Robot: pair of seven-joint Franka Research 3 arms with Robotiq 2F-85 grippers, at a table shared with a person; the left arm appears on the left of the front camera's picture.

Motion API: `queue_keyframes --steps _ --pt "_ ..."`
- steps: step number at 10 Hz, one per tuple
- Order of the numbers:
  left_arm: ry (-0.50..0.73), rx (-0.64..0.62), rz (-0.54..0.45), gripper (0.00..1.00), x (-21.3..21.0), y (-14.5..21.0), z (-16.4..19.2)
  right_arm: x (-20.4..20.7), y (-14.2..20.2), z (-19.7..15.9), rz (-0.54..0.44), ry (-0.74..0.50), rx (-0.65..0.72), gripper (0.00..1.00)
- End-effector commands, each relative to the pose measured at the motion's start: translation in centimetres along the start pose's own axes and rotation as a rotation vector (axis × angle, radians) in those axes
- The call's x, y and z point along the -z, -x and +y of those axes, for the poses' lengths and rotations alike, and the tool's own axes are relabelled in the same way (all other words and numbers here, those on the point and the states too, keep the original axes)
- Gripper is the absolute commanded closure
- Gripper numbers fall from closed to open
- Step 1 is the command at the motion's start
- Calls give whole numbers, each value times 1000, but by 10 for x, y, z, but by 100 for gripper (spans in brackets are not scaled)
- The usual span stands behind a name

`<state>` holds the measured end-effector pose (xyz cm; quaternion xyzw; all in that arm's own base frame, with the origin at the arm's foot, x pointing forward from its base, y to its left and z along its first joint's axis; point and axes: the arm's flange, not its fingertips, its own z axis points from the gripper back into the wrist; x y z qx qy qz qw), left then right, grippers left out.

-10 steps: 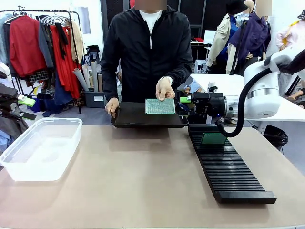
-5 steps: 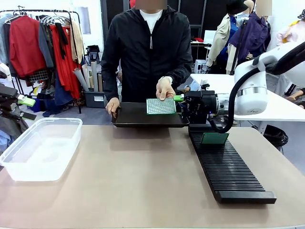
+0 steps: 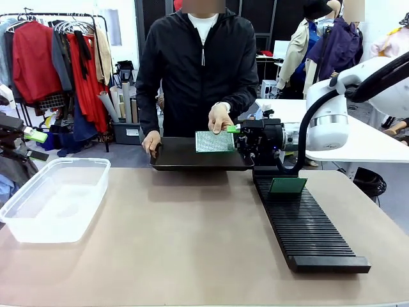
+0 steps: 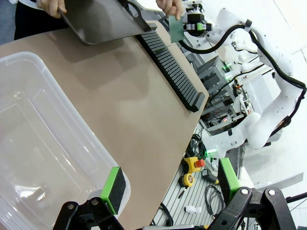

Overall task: Sort PCBs into racks and boxes based on the side picked up.
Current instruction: Pick up the Blank PCB handed by the Human.

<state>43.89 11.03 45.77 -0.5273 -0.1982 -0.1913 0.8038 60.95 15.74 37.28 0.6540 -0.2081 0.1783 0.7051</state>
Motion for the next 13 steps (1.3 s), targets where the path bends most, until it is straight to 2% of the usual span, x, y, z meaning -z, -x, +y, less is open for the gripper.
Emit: queue_keyframes --steps 1,4,5,7,10,13 --pt "6 -8 -2 0 -1 0 -3 13 -10 -6 17 13 -28 0" --pt "6 -8 -2 0 -1 0 -3 18 -16 -5 22 -4 -48 0" --pt "6 -8 -2 0 -1 0 -3 18 -17 -5 28 -8 -52 9" --pt "6 -8 -2 0 -1 0 -3 17 -20 -5 14 -16 -57 42" --pt "6 -8 -2 0 -1 0 -3 18 -22 -7 7 -24 -54 100" --pt "6 -8 -2 0 -1 0 -3 14 -23 -10 -31 -37 -43 100"
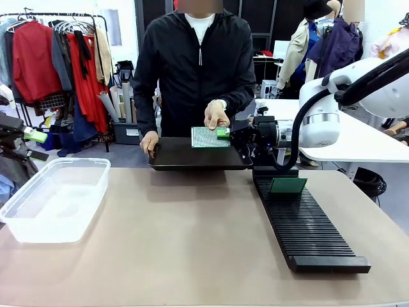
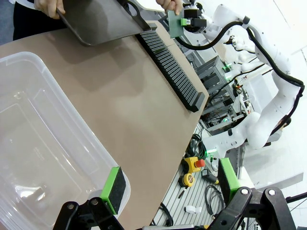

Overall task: Sort PCBs into racks and boxes based on the side picked up.
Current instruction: Pick up the Blank PCB handed by the Human.

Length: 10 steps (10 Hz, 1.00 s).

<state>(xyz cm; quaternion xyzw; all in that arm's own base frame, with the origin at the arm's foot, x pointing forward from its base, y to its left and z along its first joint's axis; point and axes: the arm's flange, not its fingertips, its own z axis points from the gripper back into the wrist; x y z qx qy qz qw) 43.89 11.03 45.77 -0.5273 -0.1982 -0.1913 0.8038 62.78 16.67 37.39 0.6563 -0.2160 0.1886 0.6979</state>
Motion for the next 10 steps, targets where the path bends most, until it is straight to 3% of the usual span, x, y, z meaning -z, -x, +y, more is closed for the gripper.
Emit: queue_keyframes --steps 1,5,6,7,10 --pt "6 -8 -2 0 -1 0 -3 3 -7 -3 -37 -23 -15 100" --pt "6 -8 -2 0 -1 0 -3 1 -8 -2 6 -29 40 100" --pt "6 -8 -2 0 -1 0 -3 -2 1 -5 165 -146 167 100" --pt "6 -8 -2 0 -1 0 -3 -1 0 -3 -7 -5 14 100" --pt "6 -8 -2 0 -1 0 -3 -1 0 -3 -7 -5 14 100"
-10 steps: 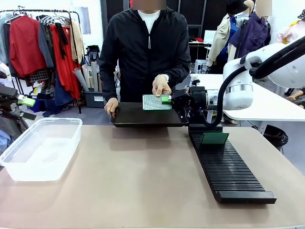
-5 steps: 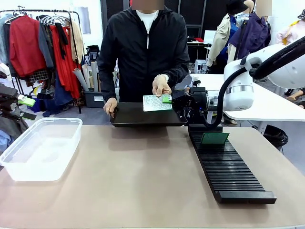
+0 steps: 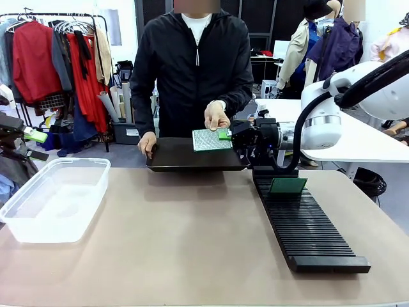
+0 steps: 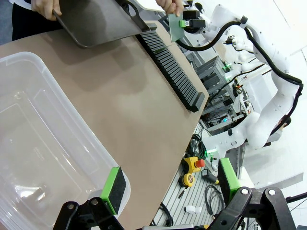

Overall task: Sort PCBs into racks and boxes based on the side picked up.
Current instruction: Pick up the Blank PCB handed by the Human, then if the short side of the Blank PCB is picked up, insert it into the PCB Rack ; if the long side is picked up, place it in the Organizing box.

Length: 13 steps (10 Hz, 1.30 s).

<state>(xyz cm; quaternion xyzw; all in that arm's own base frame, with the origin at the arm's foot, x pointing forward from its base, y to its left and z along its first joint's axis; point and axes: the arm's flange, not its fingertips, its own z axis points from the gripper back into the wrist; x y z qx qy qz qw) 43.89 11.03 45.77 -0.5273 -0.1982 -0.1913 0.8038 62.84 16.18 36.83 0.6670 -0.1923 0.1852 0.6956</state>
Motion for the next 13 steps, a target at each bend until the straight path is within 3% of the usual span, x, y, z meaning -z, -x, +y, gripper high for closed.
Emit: queue_keyframes --steps 1,13 --pt "6 -8 -2 0 -1 0 -3 3 -2 3 -31 20 -25 100" --pt "6 -8 -2 0 -1 0 -3 3 -2 3 -31 20 -25 100"
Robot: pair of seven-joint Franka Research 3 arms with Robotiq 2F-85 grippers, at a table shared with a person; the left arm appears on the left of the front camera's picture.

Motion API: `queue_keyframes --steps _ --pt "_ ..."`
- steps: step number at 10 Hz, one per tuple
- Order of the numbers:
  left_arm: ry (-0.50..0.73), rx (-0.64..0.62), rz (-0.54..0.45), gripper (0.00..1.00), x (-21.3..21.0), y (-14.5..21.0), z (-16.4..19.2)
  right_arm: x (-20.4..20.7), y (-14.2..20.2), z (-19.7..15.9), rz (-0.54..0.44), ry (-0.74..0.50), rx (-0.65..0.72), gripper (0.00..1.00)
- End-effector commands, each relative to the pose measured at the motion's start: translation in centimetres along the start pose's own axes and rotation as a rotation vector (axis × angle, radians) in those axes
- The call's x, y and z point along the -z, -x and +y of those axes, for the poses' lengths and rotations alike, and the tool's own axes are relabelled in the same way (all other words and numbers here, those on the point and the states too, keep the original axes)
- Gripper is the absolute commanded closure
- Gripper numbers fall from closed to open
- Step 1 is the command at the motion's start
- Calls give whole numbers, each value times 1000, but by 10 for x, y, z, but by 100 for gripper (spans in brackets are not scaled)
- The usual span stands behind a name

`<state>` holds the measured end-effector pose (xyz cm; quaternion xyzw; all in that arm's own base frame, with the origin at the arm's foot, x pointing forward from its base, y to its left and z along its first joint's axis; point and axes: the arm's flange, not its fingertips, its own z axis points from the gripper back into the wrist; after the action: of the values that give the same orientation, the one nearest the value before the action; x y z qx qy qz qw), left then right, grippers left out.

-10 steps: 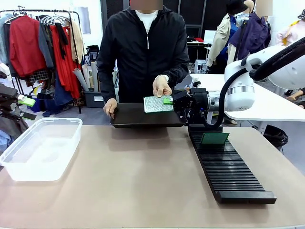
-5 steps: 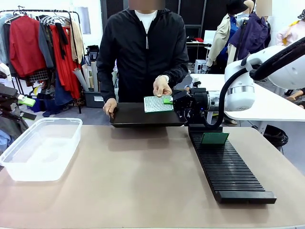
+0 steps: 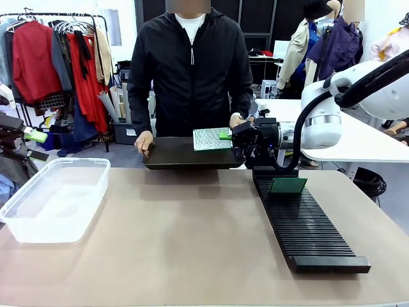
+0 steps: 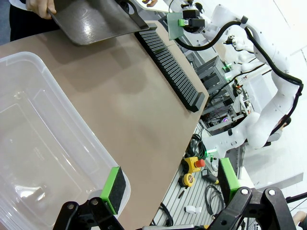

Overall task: Sort PCBs into racks and boxes based on the side picked up.
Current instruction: If the short side of the Blank PCB is picked up, insert it into the PCB Rack ; if the long side is picked up, place it in the Organizing box.

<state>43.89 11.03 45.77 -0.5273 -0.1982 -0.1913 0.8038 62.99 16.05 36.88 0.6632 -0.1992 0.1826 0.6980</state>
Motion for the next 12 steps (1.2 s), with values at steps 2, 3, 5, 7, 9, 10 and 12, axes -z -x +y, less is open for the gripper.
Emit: queue_keyframes --steps 2,3,5,7,9,10,12 --pt "6 -8 -2 0 -1 0 -3 0 0 0 0 0 0 100" --pt "6 -8 -2 0 -1 0 -3 -8 2 5 -15 -48 -29 100" --pt "6 -8 -2 0 -1 0 -3 -27 10 15 -7 -96 -65 100" --pt "6 -8 -2 0 -1 0 -3 -54 19 24 -10 -109 -90 100" --pt "6 -8 -2 0 -1 0 -3 -85 26 32 -20 -124 -141 100" --pt "6 -8 -2 0 -1 0 -3 -103 29 37 -27 -120 -164 100" --pt "6 -8 -2 0 -1 0 -3 -137 35 49 -29 -109 -208 100"
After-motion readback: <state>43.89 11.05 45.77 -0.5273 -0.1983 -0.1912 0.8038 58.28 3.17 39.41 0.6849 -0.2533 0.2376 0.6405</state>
